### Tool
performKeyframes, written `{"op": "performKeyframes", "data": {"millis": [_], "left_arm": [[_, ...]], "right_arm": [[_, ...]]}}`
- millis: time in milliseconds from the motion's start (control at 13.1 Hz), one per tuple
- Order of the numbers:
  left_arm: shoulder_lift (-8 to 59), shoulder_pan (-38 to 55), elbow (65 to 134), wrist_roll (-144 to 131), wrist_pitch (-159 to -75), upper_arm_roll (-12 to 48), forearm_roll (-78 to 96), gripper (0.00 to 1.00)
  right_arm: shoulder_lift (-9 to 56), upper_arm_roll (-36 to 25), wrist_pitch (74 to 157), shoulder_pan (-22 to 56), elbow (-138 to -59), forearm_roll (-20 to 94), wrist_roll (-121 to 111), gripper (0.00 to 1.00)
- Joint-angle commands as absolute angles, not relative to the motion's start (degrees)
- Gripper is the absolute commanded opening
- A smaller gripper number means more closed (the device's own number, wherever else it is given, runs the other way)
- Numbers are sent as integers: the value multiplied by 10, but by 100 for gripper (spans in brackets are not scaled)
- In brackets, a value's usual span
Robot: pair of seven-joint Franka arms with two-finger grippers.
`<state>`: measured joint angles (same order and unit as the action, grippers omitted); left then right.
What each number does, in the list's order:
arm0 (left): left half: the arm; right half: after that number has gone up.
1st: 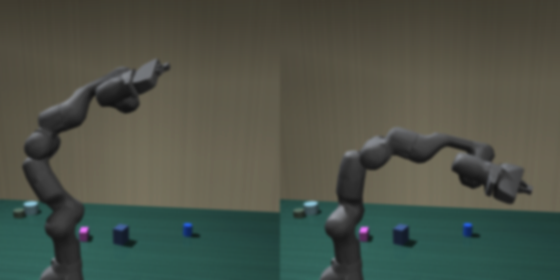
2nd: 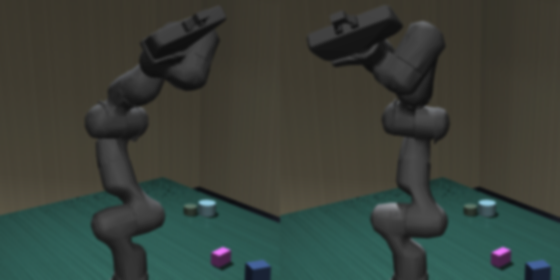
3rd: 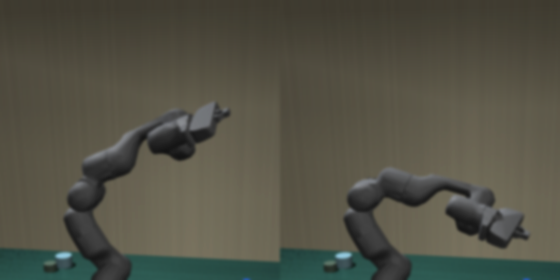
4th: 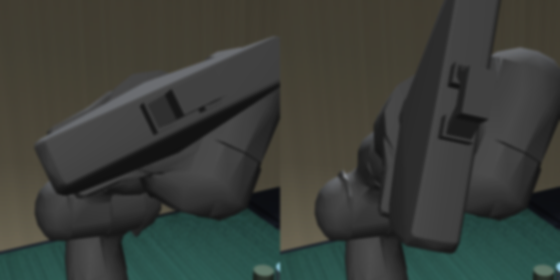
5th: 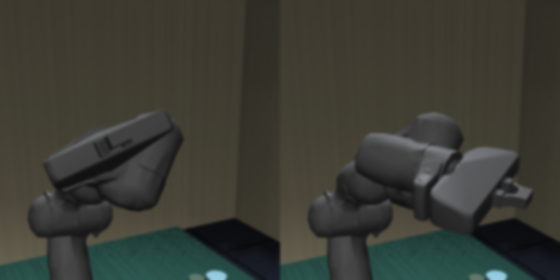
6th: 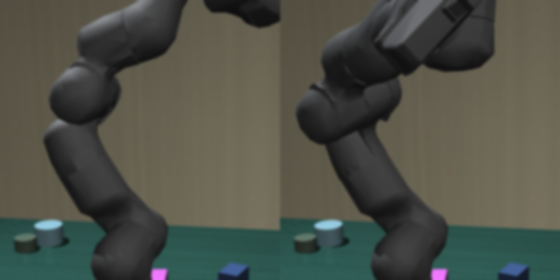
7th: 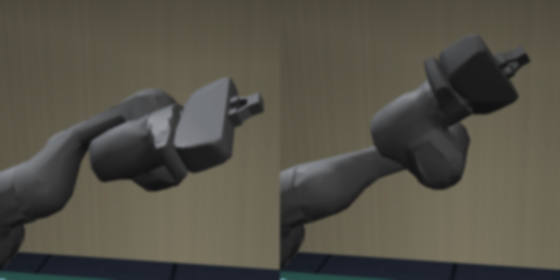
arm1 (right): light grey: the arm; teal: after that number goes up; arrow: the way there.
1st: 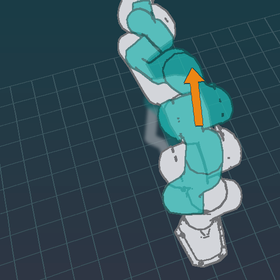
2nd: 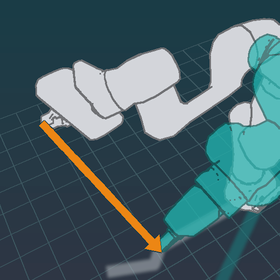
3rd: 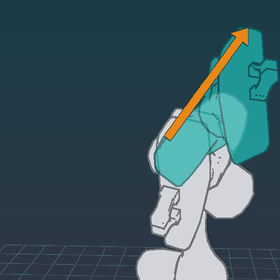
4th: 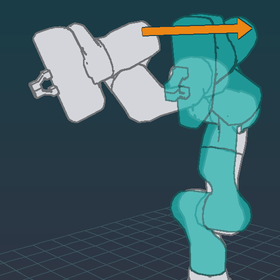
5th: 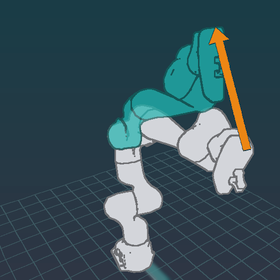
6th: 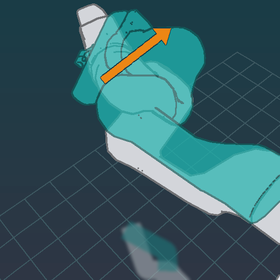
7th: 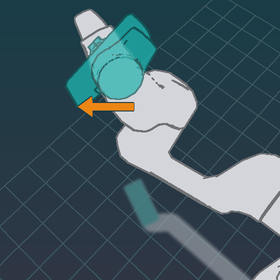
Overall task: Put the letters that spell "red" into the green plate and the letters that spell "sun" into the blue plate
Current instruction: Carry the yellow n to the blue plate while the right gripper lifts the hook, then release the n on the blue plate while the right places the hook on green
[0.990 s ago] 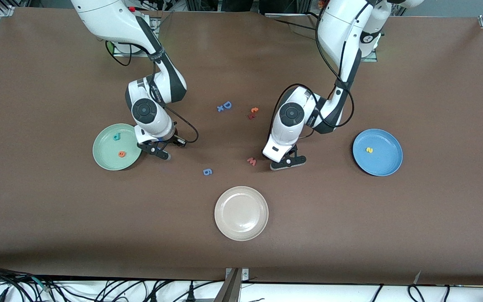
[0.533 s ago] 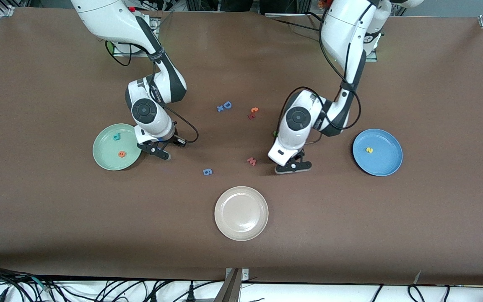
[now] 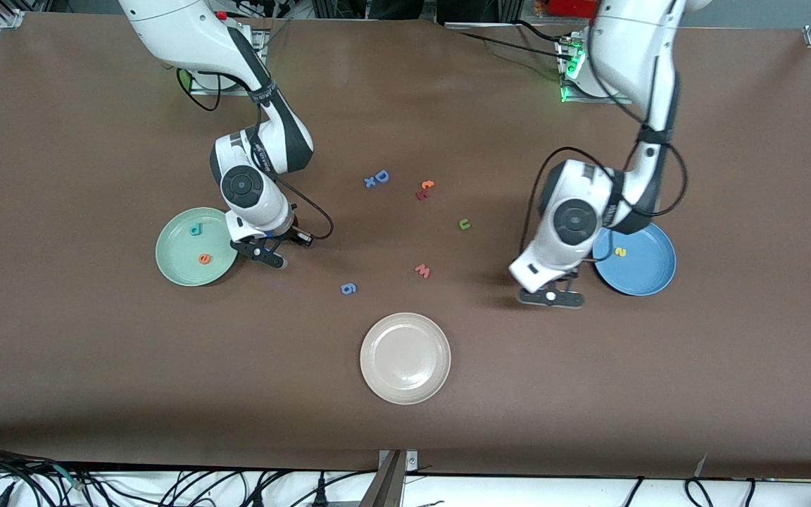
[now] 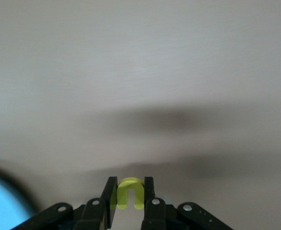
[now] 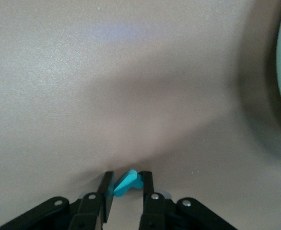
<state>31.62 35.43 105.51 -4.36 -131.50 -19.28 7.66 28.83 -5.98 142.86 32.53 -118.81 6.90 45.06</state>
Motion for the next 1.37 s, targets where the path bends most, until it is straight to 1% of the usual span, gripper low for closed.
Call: {"op": "performKeyframes", "data": {"millis": [0, 76, 228, 305, 381, 457, 761, 914, 990, 1066, 1142, 1218, 1294], "left_arm": [[242, 315, 1131, 71, -1309, -202, 93, 5], [230, 296, 1148, 103, -1309, -202, 93, 5], [215, 258, 1173, 183, -1309, -202, 93, 5], [214, 238, 1179, 220, -1310, -202, 93, 5], [215, 219, 1184, 259, -1310, -202, 88, 9], [216, 207, 1189, 297, -1311, -202, 88, 11], [222, 161, 1204, 351, -1319, -202, 88, 12], [241, 156, 1208, 352, -1333, -202, 88, 16], [247, 155, 1209, 351, -1343, -202, 89, 19], [248, 155, 1209, 350, -1344, -202, 90, 39], [247, 155, 1209, 350, -1344, -202, 90, 94], [244, 155, 1209, 351, -1344, -202, 90, 100], [240, 155, 1207, 352, -1340, -201, 91, 100]], "right_arm": [[294, -63, 1429, 326, -1191, 67, 441, 9], [294, -63, 1428, 326, -1192, 67, 438, 5], [294, -63, 1428, 326, -1191, 67, 438, 4], [294, -64, 1428, 326, -1191, 67, 437, 2], [294, -63, 1428, 326, -1191, 67, 438, 2], [294, -64, 1428, 326, -1191, 67, 437, 2], [286, -64, 1411, 326, -1184, 67, 435, 2], [278, -69, 1401, 326, -1183, 63, 430, 2], [275, -69, 1384, 326, -1172, 51, 427, 2], [272, -80, 1357, 325, -1155, 42, 424, 2], [268, -84, 1329, 325, -1143, 41, 411, 2], [265, -93, 1310, 325, -1136, 41, 389, 2], [258, -111, 1302, 325, -1134, 41, 356, 2]]}}
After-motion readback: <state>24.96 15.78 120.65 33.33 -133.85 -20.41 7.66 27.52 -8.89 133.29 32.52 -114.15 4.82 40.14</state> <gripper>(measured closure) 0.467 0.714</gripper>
